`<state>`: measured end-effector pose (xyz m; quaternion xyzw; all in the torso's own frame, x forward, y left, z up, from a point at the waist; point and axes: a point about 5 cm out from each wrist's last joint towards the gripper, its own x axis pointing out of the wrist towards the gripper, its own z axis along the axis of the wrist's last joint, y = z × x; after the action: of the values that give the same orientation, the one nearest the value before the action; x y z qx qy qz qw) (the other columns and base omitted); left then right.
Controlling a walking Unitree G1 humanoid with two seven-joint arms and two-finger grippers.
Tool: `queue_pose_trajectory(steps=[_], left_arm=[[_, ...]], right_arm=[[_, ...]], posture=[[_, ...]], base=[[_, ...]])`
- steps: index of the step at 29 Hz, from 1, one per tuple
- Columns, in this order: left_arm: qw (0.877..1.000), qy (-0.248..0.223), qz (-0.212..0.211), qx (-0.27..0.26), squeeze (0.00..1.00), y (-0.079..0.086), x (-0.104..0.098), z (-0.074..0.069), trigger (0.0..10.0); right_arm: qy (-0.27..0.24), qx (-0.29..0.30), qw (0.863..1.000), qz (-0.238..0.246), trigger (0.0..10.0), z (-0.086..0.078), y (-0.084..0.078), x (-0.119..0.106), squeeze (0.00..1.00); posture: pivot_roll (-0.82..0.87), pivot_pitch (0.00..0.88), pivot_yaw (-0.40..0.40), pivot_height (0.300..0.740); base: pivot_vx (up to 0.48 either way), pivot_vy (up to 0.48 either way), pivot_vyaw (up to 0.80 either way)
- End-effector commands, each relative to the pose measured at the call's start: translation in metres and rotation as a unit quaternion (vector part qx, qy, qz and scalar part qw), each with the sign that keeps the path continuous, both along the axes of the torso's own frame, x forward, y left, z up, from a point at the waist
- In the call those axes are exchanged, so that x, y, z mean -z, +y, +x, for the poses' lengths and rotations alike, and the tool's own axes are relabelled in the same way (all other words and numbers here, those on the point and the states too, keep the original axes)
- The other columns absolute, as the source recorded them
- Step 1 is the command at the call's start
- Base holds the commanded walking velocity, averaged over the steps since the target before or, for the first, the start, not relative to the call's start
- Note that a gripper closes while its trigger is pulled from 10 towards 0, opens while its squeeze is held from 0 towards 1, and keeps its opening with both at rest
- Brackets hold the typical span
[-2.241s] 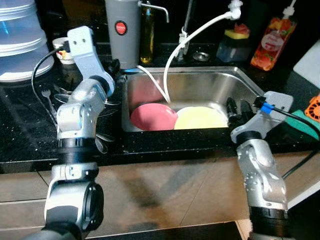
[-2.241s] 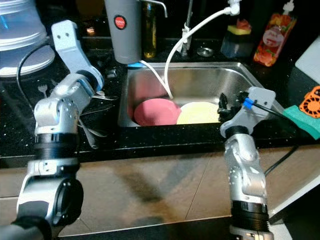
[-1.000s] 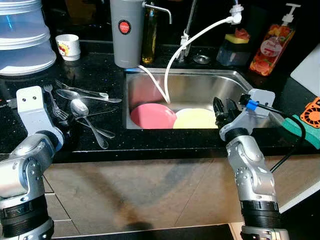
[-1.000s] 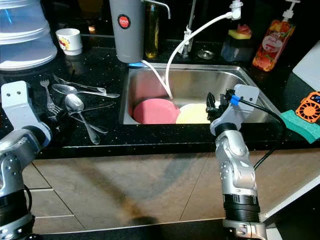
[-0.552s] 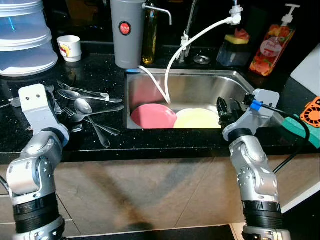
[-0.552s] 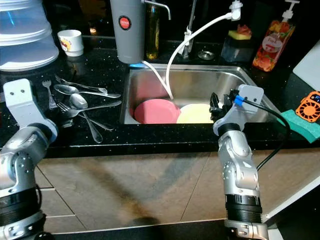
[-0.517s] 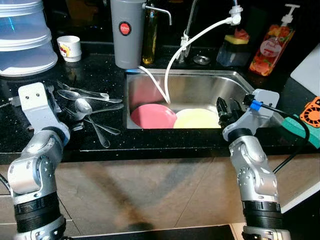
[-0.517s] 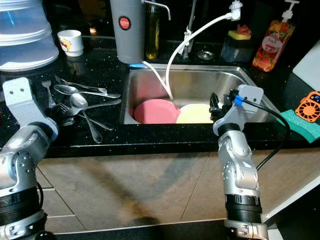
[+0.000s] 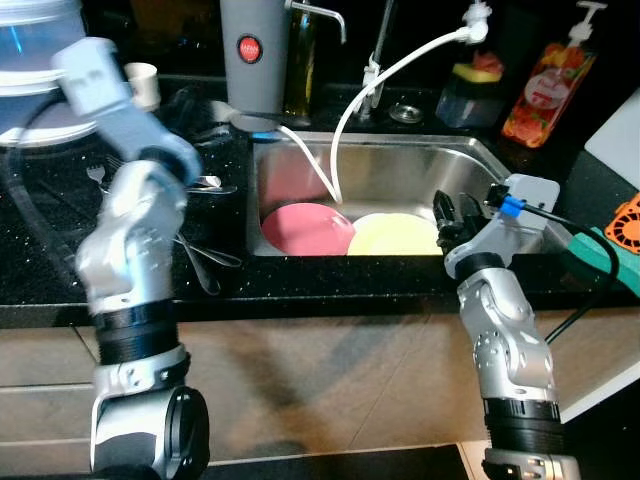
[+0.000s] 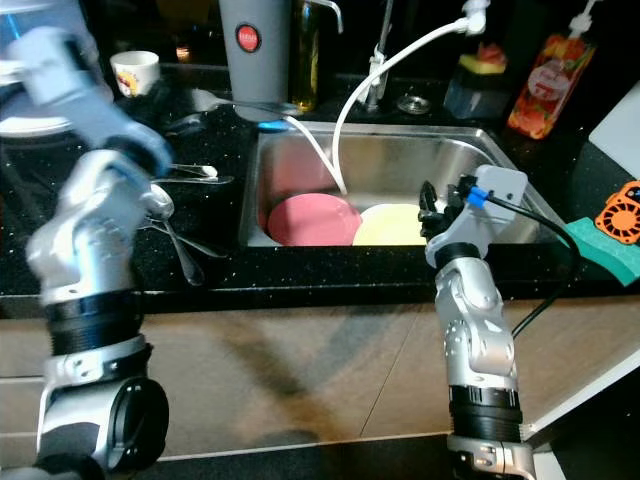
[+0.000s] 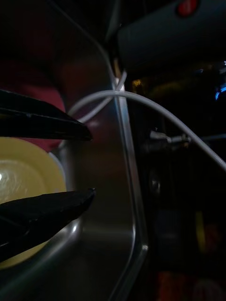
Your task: Kitchen organization
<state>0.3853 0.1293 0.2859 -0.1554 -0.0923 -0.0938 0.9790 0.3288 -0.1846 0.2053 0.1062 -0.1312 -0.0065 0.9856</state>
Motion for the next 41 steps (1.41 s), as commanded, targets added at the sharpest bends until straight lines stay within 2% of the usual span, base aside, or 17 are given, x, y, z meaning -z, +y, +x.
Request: queue_pose_trajectory(steps=[1, 4, 5, 7, 12, 13, 16, 18, 20, 23, 25, 28, 29, 31, 34, 37, 41], left_arm=[[0.997, 0.041, 0.057, 0.028, 0.0, -0.026, 0.024, 0.011, 10.0], [0.983, 0.092, 0.149, 0.056, 0.0, -0.055, 0.054, 0.021, 10.0], [0.979, 0.094, 0.167, 0.062, 0.97, -0.059, 0.059, 0.021, 10.0], [0.976, 0.094, 0.185, 0.063, 1.0, -0.061, 0.061, 0.022, 10.0], [0.983, 0.045, 0.15, 0.091, 1.0, -0.061, 0.038, 0.025, 10.0], [0.986, 0.031, 0.139, 0.086, 0.0, -0.05, 0.026, 0.028, 10.0], [0.987, 0.029, 0.139, 0.082, 0.0, -0.046, 0.024, 0.029, 10.0], [0.989, 0.046, 0.141, 0.029, 0.0, -0.015, 0.019, 0.032, 10.0], [0.987, 0.069, 0.135, -0.045, 0.0, 0.031, 0.019, 0.028, 10.0], [0.979, 0.09, 0.15, -0.104, 0.0, 0.07, 0.031, 0.014, 10.0], [0.975, 0.1, 0.158, -0.12, 0.0, 0.083, 0.037, 0.004, 10.0], [0.974, 0.107, 0.158, -0.121, 0.0, 0.086, 0.041, -0.001, 10.0], [0.974, 0.117, 0.158, -0.114, 0.0, 0.086, 0.048, -0.012, 10.0], [0.973, 0.116, 0.167, -0.11, 0.0, 0.08, 0.051, -0.019, 10.0], [0.971, 0.109, 0.181, -0.114, 0.0, 0.076, 0.052, -0.022, 10.0], [0.958, 0.092, 0.229, -0.146, 0.0, 0.057, 0.057, -0.038, 10.0], [0.957, 0.1, 0.222, -0.158, 0.0, 0.045, 0.064, -0.049, 10.0]], right_arm=[[0.001, 0.011, 1.0, -0.001, 10.0, -0.004, -0.004, 0.002, 0.0], [0.006, 0.025, 1.0, -0.001, 10.0, -0.012, -0.009, 0.006, 0.0], [0.007, 0.028, 1.0, 0.0, 10.0, -0.014, -0.009, 0.007, 0.0], [0.007, 0.031, 1.0, 0.001, 10.0, -0.015, -0.01, 0.007, 0.0], [0.004, 0.037, 0.999, 0.003, 10.0, -0.017, -0.012, 0.006, 0.0], [0.003, 0.039, 0.999, 0.004, 10.0, -0.017, -0.013, 0.006, 0.0], [0.003, 0.039, 0.999, 0.004, 10.0, -0.017, -0.013, 0.006, 0.0], [0.003, 0.038, 0.999, 0.005, 10.0, -0.015, -0.012, 0.006, 0.0], [0.005, 0.033, 0.999, 0.006, 10.0, -0.014, -0.009, 0.006, 0.0], [0.01, 0.025, 1.0, 0.007, 10.0, -0.012, -0.006, 0.008, 0.0], [0.012, 0.019, 1.0, 0.006, 10.0, -0.011, -0.004, 0.009, 0.0], [0.013, 0.015, 1.0, 0.006, 10.0, -0.009, -0.003, 0.008, 0.0], [0.013, 0.008, 1.0, 0.004, 10.0, -0.007, 0.0, 0.007, 0.0], [0.013, 0.007, 1.0, 0.003, 10.0, -0.006, 0.0, 0.007, 0.0], [0.012, 0.007, 1.0, 0.003, 10.0, -0.006, -0.001, 0.007, 0.0], [0.013, 0.007, 1.0, 0.003, 10.0, -0.007, -0.002, 0.008, 0.0], [0.015, 0.008, 1.0, 0.004, 10.0, -0.007, -0.002, 0.009, 0.0]], posture=[[0.04, 0.0, -0.028, 0.74], [0.02, 0.001, -0.009, 0.74], [0.02, 0.001, -0.009, 0.74], [0.01, 0.005, -0.003, 0.74], [0.01, 0.004, -0.001, 0.74], [0.01, 0.004, -0.001, 0.74], [0.01, 0.004, -0.001, 0.74], [0.03, 0.005, -0.007, 0.74], [0.05, 0.008, -0.013, 0.74], [0.08, 0.017, -0.032, 0.74], [0.09, 0.02, -0.04, 0.74], [0.1, 0.02, -0.043, 0.74], [0.1, 0.021, -0.045, 0.74], [0.11, 0.021, -0.048, 0.74], [0.11, 0.021, -0.048, 0.74], [0.11, 0.02, -0.044, 0.74], [0.11, 0.016, -0.04, 0.74]], base=[[0.0, 0.0, 0.0], [0.0, 0.0, 0.0], [0.0, 0.0, 0.0], [0.0, 0.0, 0.0], [0.0, 0.0, 0.0], [0.0, 0.0, 0.0], [0.0, 0.0, 0.0], [0.0, 0.0, 0.0], [0.0, 0.0, 0.0], [0.0, 0.0, 0.0], [0.0, 0.0, 0.0], [0.0, 0.0, 0.0], [0.0, 0.0, 0.0], [0.0, 0.0, 0.0], [0.0, 0.0, 0.0], [0.0, 0.0, 0.0], [0.0, 0.0, 0.0]])
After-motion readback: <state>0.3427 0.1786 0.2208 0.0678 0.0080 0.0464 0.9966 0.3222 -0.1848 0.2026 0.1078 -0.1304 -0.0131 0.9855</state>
